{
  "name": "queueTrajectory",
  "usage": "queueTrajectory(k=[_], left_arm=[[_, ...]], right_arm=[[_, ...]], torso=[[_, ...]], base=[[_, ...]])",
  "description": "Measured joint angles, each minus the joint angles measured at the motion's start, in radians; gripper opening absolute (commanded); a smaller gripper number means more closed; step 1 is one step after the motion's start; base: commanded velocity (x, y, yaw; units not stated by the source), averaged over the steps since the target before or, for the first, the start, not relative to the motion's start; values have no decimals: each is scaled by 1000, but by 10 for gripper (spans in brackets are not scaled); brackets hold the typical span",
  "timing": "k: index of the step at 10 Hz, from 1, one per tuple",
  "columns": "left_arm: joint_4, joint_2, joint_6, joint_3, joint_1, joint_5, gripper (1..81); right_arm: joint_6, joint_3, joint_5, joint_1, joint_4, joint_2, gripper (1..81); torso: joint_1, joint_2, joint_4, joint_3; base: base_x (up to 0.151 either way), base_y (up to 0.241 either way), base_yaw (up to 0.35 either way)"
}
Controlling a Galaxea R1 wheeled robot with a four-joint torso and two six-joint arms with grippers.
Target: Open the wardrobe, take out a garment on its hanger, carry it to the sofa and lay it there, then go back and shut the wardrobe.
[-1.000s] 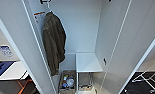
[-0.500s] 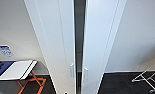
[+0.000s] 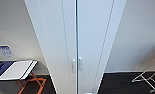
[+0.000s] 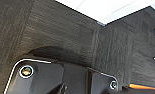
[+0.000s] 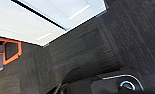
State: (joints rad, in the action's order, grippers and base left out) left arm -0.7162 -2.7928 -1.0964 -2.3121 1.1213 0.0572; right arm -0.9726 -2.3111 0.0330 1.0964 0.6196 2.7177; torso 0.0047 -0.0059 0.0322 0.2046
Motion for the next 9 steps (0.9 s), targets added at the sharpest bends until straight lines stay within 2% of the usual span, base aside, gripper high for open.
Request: queueTrajectory(k=[3,5,8,9], left_arm=[[-164,-13,3,-102,164,-7,811],[-219,-96,11,-218,228,-19,811],[-277,-223,18,-372,254,-36,811],[-290,-250,18,-388,290,-32,811]], right_arm=[[3,-214,3,151,124,102,811],[4,-356,11,216,190,163,811],[11,-423,19,381,251,274,811],[35,-428,22,417,266,300,811]], torso=[[0,0,0,-1],[-1,0,0,-1],[-1,-1,0,-2],[-2,-1,0,-3]], base=[[0,0,0],[0,0,0],[0,0,0],[0,0,0]])
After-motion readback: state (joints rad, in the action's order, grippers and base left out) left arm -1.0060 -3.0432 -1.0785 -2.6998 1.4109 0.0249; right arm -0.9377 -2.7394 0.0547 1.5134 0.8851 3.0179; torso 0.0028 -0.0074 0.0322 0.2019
